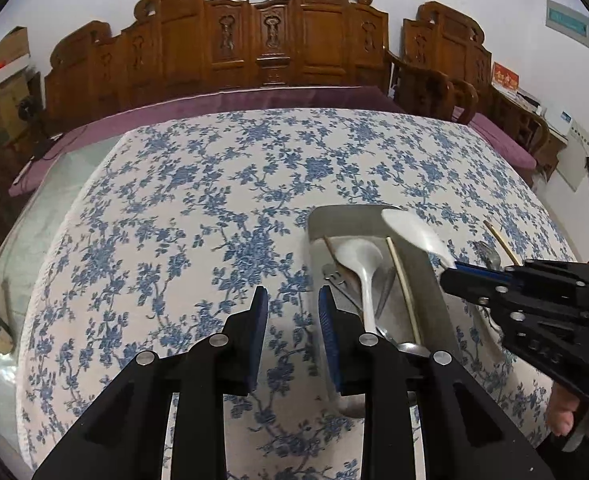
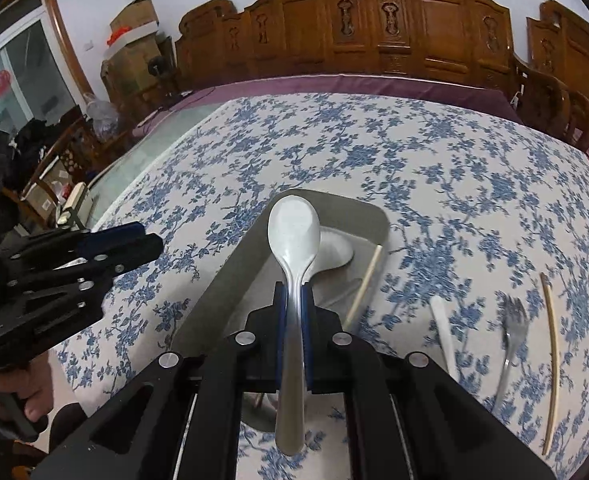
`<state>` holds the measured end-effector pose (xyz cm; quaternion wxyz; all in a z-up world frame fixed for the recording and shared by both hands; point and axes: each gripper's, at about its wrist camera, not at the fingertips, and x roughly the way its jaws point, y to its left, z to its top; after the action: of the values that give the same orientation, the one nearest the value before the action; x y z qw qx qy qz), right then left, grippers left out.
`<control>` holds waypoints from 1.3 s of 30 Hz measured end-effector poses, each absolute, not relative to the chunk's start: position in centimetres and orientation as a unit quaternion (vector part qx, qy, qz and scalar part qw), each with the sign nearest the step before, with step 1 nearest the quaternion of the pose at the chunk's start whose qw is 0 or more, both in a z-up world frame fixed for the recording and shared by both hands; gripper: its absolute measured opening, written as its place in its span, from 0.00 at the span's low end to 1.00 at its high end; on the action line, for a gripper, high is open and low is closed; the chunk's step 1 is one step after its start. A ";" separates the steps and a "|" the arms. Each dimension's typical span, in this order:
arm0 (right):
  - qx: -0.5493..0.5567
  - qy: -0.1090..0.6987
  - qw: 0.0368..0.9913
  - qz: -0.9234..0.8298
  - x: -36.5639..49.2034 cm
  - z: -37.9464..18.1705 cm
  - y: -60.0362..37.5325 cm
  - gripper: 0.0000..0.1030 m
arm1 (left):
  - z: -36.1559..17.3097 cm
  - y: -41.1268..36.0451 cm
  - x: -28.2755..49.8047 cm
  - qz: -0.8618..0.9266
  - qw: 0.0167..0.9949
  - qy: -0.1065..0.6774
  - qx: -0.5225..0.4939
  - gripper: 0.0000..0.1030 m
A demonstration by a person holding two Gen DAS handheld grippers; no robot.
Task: Organize utensils
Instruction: 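Lower the white plastic spoon into the grey tray and open the right tool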
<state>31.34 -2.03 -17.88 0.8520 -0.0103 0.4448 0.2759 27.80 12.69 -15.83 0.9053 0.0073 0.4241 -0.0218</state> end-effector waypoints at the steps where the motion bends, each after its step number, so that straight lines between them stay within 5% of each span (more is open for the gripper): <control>1: -0.012 0.448 0.850 0.275 31.6 -18.2 -1.5 0.08 | -15.8 12.9 27.7 -0.021 0.905 0.424 0.007 0.24; 36: 0.000 0.454 0.834 0.312 31.7 -19.7 -0.9 0.09 | -15.9 13.7 26.3 -0.026 0.906 0.422 -0.001 0.24; 39: -0.007 0.441 0.839 0.317 30.6 -18.8 -2.8 0.09 | -15.7 12.7 26.2 -0.031 0.907 0.421 -0.001 0.36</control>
<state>30.64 -2.82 -18.76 0.8394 -0.0070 0.4413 0.3172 26.20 12.66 -15.68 0.9065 -0.0009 0.4210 -0.0314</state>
